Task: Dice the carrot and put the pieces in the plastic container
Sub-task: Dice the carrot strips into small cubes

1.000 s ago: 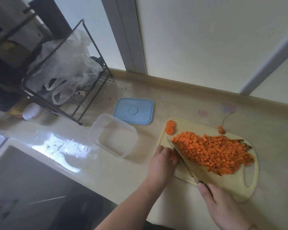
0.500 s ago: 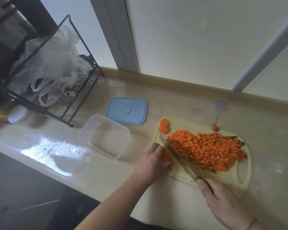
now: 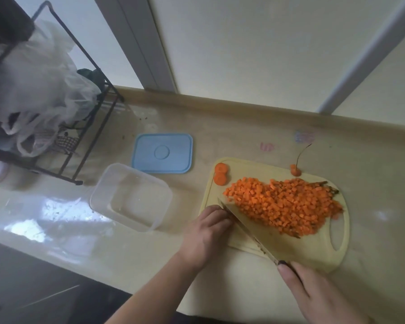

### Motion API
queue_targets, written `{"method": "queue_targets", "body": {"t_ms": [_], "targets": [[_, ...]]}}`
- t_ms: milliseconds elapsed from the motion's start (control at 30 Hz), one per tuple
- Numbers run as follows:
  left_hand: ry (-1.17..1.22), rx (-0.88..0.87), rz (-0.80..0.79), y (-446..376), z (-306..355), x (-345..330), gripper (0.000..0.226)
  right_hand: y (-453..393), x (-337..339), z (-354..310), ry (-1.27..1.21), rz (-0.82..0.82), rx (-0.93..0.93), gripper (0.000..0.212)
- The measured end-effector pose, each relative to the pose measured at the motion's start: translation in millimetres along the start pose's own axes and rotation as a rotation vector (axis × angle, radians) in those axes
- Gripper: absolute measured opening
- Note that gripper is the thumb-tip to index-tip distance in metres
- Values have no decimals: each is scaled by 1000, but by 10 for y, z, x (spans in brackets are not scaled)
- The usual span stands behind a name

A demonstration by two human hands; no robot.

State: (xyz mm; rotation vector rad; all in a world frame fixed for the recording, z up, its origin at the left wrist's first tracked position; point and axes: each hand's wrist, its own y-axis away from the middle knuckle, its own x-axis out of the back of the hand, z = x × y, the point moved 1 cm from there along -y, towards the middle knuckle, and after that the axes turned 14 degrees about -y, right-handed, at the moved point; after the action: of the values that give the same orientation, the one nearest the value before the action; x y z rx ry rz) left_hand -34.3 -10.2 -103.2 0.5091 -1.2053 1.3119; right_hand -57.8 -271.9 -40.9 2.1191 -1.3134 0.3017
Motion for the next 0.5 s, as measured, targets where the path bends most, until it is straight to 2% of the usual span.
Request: {"method": "queue_targets", "body": {"t_ms": [133, 233, 433, 500], "targets": [[37, 11, 27, 28, -3, -5, 15, -117, -22, -113, 71, -27, -40, 87], [26, 18, 34, 50, -13, -33, 21, -241, -103, -207, 117, -42, 0, 84], [-1, 1, 101, 10, 11, -7, 10, -305, -40, -144, 1, 30, -7, 87], [-15, -6, 114, -6, 34, 10, 12, -257, -43, -153, -15, 29, -7, 82]]}}
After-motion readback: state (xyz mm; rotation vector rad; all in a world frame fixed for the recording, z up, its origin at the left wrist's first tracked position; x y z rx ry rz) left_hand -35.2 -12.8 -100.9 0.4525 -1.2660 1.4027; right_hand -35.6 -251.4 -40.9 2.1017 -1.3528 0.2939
